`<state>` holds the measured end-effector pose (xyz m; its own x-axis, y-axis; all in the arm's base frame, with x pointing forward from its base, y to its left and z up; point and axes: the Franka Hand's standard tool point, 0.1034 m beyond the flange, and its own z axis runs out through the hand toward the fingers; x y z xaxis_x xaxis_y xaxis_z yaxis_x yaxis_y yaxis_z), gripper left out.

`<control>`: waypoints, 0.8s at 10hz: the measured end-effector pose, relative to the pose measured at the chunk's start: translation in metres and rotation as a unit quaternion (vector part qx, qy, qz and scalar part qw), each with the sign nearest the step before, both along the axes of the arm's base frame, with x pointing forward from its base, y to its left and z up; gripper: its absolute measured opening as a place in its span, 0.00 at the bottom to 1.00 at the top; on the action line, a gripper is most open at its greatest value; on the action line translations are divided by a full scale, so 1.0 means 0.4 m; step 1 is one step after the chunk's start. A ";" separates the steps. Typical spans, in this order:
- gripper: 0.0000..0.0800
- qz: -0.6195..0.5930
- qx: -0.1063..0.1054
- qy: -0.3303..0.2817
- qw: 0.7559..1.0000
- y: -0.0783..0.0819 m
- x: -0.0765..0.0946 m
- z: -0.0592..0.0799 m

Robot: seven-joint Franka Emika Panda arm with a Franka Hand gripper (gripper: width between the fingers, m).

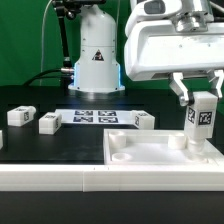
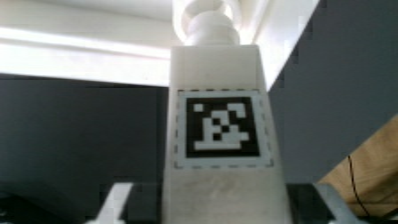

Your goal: Assemble one leg

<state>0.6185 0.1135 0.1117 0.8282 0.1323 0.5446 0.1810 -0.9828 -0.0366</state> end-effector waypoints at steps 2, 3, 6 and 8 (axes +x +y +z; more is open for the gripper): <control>0.37 0.000 0.000 0.002 1.000 0.000 -0.004 -0.023; 0.37 -0.001 0.000 -0.005 1.000 0.004 -0.001 -0.023; 0.37 0.000 0.000 -0.004 1.000 0.007 -0.009 -0.050; 0.37 -0.001 -0.001 -0.008 1.000 0.006 -0.013 -0.069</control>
Offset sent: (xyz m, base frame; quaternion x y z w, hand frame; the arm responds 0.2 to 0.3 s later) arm 0.0021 0.0038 -0.0117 -0.0108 0.0083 0.0021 0.9999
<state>0.6133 0.1159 0.0842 0.8193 0.1318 0.5580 0.1801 -0.9831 -0.0323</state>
